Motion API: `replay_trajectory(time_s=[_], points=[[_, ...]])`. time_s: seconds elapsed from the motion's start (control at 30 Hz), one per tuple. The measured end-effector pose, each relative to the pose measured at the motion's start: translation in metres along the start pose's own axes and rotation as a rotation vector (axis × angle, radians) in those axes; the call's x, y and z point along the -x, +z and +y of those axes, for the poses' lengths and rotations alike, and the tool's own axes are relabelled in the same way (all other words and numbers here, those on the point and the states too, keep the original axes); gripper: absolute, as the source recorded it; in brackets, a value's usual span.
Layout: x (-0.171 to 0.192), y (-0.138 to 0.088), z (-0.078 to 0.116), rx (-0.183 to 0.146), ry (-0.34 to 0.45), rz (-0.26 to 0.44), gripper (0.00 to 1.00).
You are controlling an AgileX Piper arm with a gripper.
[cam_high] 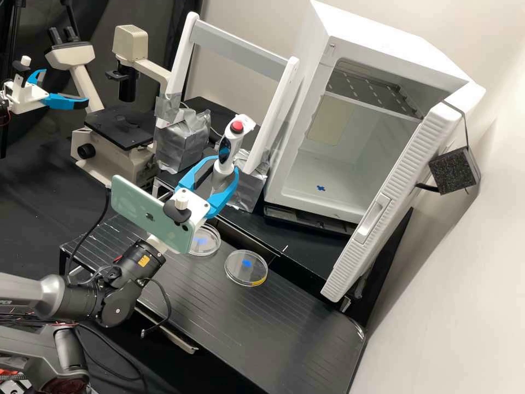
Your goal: Use the pipette
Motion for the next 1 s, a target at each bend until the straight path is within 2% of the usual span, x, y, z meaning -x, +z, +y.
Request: replay_trajectory(time_s=[0.13,0.27,0.57,0.77,0.87,1.0], points=[[0.003,-0.004,-0.003,-0.014,-0.008,0.016,0.00],[0.004,-0.007,-0.004,-0.007,-0.013,0.039,0.00],[-0.020,-0.012,0.017,0.037,0.037,0.063,0.00],[-0.044,-0.022,0.030,0.056,0.040,0.123,0.00],[-0.059,-0.033,0.030,0.058,-0.004,0.189,0.00],[-0.076,-0.052,0.019,0.044,-0.108,0.261,0.00]])
